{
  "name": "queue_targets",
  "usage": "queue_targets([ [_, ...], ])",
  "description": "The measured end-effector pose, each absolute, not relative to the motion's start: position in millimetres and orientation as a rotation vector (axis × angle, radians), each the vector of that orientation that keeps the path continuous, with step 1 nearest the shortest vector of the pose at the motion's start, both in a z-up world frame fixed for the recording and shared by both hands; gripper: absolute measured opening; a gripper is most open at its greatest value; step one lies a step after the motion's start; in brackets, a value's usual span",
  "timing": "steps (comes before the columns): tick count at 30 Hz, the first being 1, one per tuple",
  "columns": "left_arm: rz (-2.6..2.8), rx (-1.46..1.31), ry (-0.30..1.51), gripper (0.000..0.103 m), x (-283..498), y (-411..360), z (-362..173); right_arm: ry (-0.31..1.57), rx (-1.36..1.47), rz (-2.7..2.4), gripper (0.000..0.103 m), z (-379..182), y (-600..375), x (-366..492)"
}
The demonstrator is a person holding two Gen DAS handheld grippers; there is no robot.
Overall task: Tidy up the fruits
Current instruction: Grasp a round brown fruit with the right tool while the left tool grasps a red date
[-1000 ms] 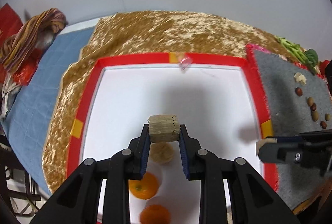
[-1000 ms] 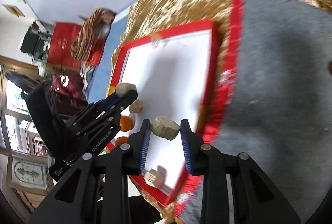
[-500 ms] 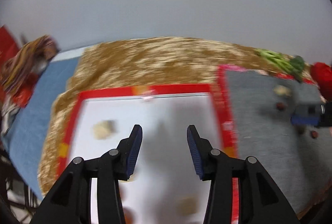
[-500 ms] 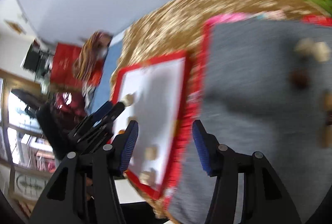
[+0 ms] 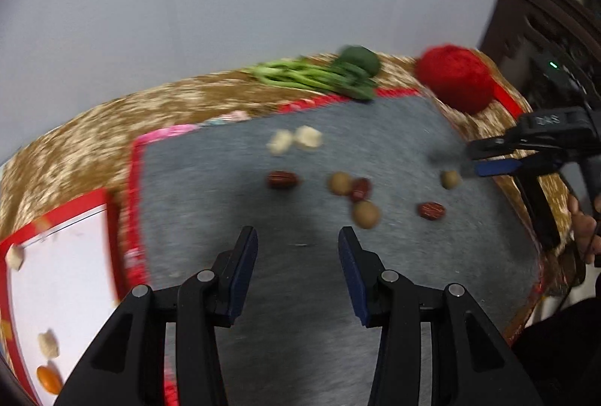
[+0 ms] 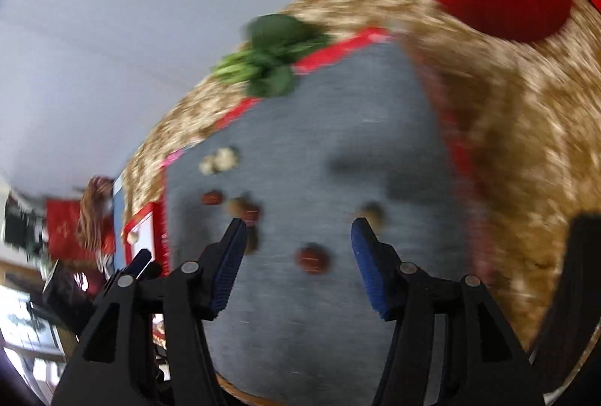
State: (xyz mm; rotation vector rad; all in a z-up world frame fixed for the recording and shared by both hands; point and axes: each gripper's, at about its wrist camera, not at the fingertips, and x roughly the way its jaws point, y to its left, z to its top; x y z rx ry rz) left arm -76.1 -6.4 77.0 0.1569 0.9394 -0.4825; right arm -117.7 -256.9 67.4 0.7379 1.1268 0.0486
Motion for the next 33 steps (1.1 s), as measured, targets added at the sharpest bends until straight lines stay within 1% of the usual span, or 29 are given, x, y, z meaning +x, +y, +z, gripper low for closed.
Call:
queue_targets([
  [4,-0.569,0.191,0.959,0.045,-84,-30,68,1.204,0.729,0.011,0.059,47,-264,-116],
  [6,-0.605,0.223,0.95,0.045,-89,-41,67,1.208,0.713,0.004,0.057,42,-261,-114],
  [8,-0.647,0.225,0.942,0.045,-89,-47,67,1.22,0.681,-0.016,0.051,38,-260,-109],
  [10,-0.702,0.22,0.936,0.045,-91,-57,68,1.248,0.676,-0.031,0.035,29,-256,-102],
  [12,-0.748,0.23,0.928,0.045,-94,-65,68,1.287,0.619,-0.043,0.027,21,-245,-97],
  [14,-0.79,0.244,0.911,0.045,-98,-73,69,1.288,0.525,-0.068,0.024,21,-234,-92],
  [17,-0.847,0.259,0.896,0.045,-101,-87,67,1.276,0.525,-0.067,0.024,21,-236,-91],
  [21,-0.868,0.284,0.876,0.045,-98,-111,59,1.241,0.597,-0.033,0.024,26,-252,-97],
  [23,-0.862,0.275,0.885,0.045,-90,-121,53,1.214,0.613,-0.026,0.024,34,-263,-102],
  [25,-0.853,0.284,0.899,0.045,-85,-132,45,1.203,0.69,0.013,0.023,36,-275,-108],
  [33,-0.809,0.345,0.953,0.044,-74,-142,18,1.167,0.718,-0.016,0.024,45,-297,-124],
])
